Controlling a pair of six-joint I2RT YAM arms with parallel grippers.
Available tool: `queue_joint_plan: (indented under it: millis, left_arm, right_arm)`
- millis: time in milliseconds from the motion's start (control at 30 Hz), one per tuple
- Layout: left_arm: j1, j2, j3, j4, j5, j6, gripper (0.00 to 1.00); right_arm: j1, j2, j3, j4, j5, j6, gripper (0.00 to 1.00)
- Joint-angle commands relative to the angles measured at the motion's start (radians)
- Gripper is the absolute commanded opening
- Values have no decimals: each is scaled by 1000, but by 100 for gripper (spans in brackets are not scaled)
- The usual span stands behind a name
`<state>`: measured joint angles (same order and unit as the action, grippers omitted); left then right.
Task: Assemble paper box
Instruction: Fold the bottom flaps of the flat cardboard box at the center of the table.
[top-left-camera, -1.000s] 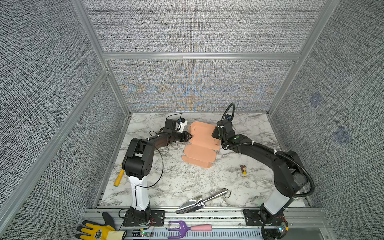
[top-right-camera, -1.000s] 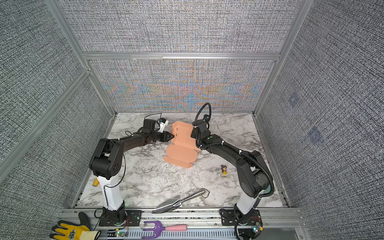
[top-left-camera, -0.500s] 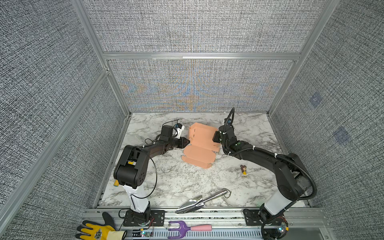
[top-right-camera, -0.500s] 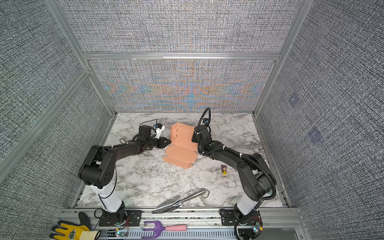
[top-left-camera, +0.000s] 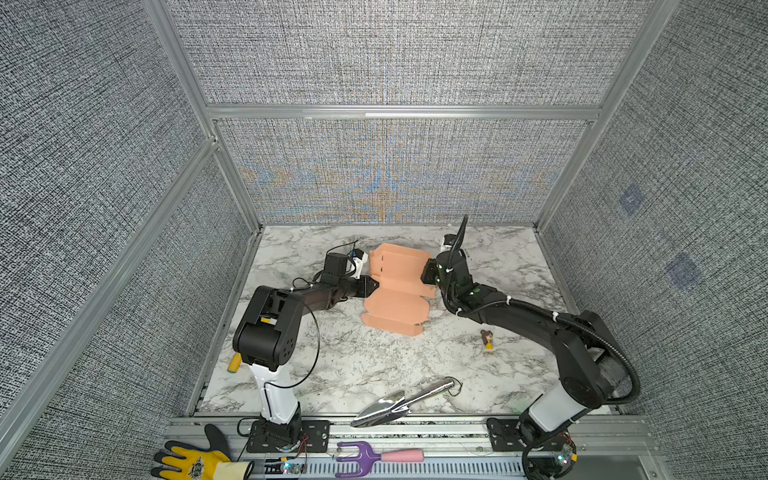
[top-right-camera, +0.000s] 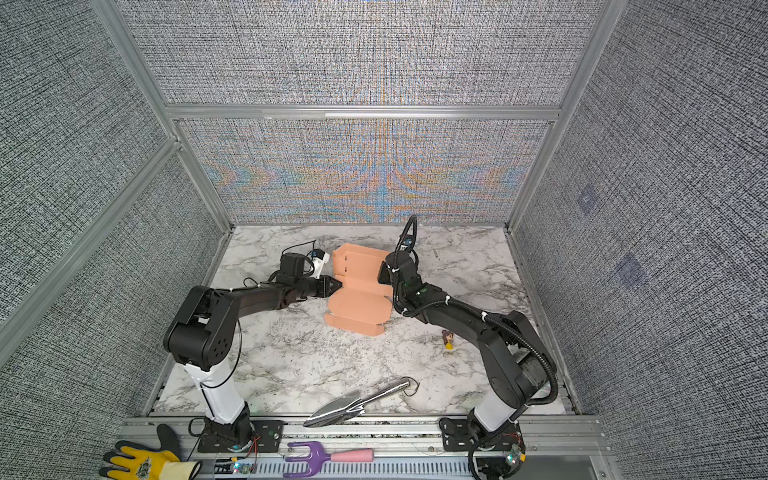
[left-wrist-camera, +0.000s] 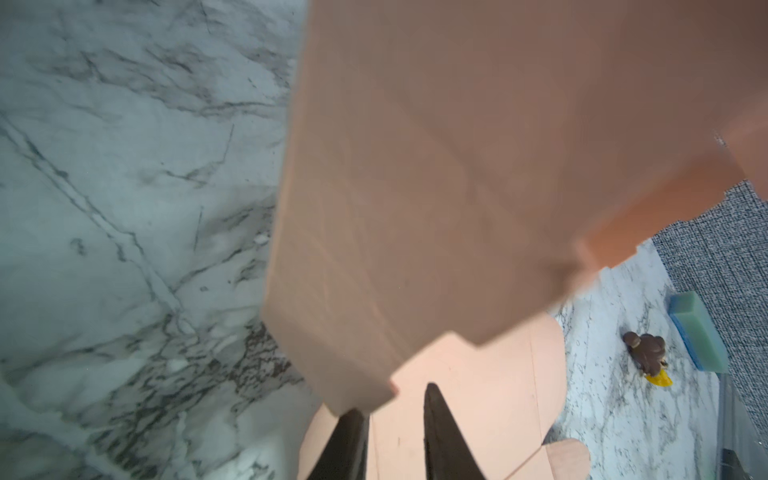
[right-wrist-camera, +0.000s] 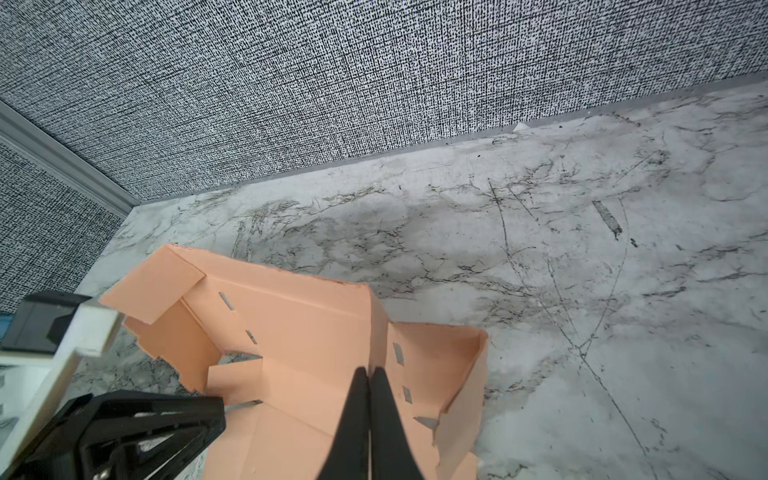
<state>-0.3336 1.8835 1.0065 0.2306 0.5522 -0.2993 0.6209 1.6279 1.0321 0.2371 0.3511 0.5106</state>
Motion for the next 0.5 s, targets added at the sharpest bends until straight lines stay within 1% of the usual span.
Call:
queue_joint_plan:
  millis: [0,233,367,467]
  left_arm:
    - [-5,15,19,8,-23,-27,27]
    - [-52,14,30,36,-24,-41,27]
    - [-62,-44,-5,51,-29,-52,28]
    - [-62,-107,-52,30,-65,-46,28]
  right_arm:
    - [9,-6,-3,40,14,-12,0]
    - [16,1,-13,49,25,-15,0]
    - [16,6,-28,77,38,-18,0]
    - [16,10,-29,80,46,-22,0]
